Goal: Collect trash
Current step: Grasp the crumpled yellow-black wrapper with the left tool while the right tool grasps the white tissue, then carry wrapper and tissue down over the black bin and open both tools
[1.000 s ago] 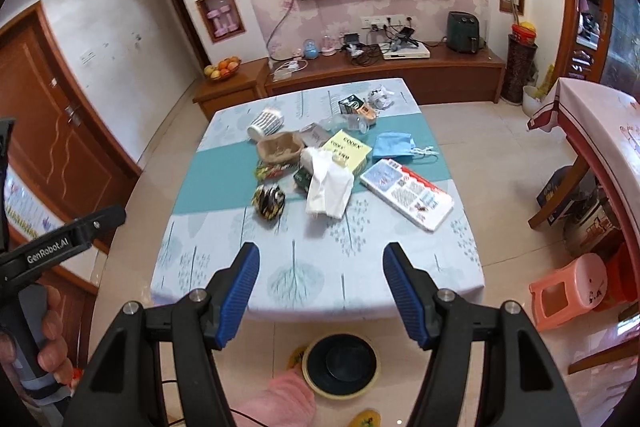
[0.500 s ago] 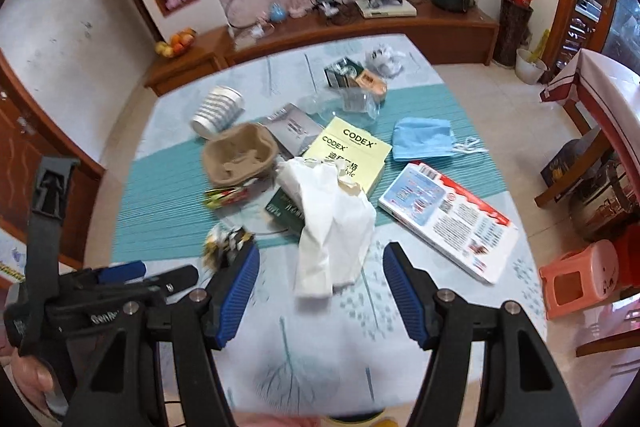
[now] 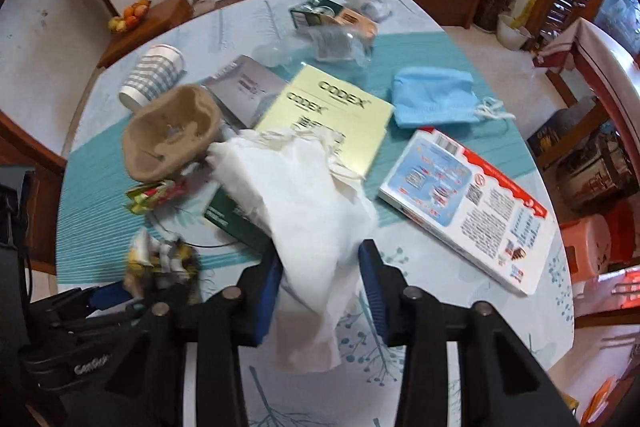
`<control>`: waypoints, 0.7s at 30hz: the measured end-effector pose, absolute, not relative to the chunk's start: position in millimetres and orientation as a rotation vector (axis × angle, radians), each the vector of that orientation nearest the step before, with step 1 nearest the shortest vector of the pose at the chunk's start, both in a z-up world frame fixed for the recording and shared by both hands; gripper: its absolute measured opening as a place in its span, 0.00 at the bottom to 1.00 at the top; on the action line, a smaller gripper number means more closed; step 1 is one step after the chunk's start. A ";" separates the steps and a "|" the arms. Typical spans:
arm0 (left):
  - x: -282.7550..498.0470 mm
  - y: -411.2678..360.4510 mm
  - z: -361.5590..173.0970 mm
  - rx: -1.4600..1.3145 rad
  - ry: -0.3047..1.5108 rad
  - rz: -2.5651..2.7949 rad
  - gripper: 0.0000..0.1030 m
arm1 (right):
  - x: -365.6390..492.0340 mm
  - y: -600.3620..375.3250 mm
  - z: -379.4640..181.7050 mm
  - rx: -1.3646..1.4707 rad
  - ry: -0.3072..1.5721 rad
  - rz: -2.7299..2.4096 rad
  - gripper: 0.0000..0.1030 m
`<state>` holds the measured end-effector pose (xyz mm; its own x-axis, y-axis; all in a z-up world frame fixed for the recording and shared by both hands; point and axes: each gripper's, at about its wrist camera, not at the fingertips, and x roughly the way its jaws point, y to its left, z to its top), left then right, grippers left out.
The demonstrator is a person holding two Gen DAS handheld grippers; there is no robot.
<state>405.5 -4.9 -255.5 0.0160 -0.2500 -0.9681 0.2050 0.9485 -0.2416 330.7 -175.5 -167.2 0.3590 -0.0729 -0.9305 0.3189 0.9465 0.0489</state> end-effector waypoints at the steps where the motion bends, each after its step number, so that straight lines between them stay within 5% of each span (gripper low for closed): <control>1: 405.3 -4.8 -256.7 -0.052 1.509 -0.355 0.48 | 328.1 -176.3 -166.6 0.242 1.170 -0.259 0.31; 5: 397.2 -7.0 -250.5 -0.043 1.451 -0.348 0.44 | 315.8 -180.5 -160.9 0.254 1.148 -0.252 0.20; 21: 245.6 4.5 -144.5 -0.045 1.247 -0.320 0.43 | 177.8 -199.9 -90.0 0.322 1.058 0.001 0.19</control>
